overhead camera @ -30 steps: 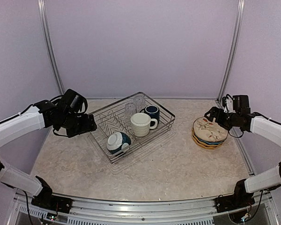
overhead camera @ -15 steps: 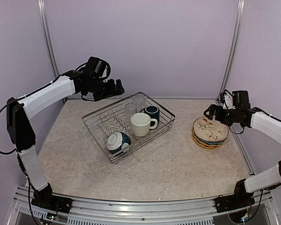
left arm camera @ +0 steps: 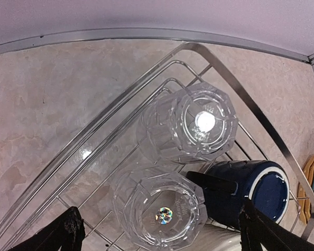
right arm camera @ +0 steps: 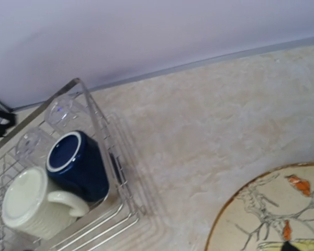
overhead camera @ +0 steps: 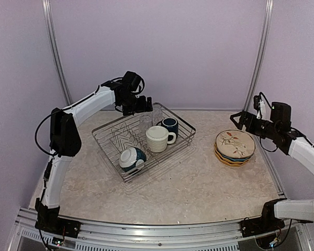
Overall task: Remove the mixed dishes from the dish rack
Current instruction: Grab the cup from the dish rack.
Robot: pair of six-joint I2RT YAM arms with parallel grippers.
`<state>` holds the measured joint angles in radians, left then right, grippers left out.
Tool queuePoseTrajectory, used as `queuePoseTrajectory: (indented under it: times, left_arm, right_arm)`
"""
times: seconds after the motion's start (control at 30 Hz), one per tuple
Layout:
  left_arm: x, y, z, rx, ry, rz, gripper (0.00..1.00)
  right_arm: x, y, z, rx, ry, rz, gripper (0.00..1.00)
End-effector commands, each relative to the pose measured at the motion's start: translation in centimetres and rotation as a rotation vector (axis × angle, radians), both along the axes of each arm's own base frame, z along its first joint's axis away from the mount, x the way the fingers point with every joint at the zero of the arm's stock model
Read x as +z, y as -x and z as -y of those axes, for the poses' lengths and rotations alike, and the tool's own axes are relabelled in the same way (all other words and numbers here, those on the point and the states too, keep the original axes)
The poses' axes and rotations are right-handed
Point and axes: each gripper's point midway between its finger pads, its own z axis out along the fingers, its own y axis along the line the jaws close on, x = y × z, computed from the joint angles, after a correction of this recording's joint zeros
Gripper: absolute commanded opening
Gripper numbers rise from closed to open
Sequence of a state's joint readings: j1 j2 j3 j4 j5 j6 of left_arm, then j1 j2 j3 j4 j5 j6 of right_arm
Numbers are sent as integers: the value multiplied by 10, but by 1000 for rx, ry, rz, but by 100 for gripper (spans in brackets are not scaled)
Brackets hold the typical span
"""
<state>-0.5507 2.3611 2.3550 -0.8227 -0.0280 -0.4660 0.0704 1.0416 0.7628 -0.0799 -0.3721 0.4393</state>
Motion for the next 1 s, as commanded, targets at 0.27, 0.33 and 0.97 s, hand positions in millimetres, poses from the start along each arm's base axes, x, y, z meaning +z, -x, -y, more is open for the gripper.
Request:
queuePoseTrajectory:
  times: [0.27, 0.33, 0.97]
  left_arm:
    - [-75, 22, 21, -53, -36, -197, 97]
    - [-82, 21, 19, -53, -56, -202, 97]
    - [-41, 12, 4, -87, -161, -81, 45]
  right_arm:
    - [-54, 2, -16, 86, -14, -244, 100]
    - [-48, 3, -21, 108, -40, -231, 100]
    - [-34, 56, -35, 238, -11, -209, 100]
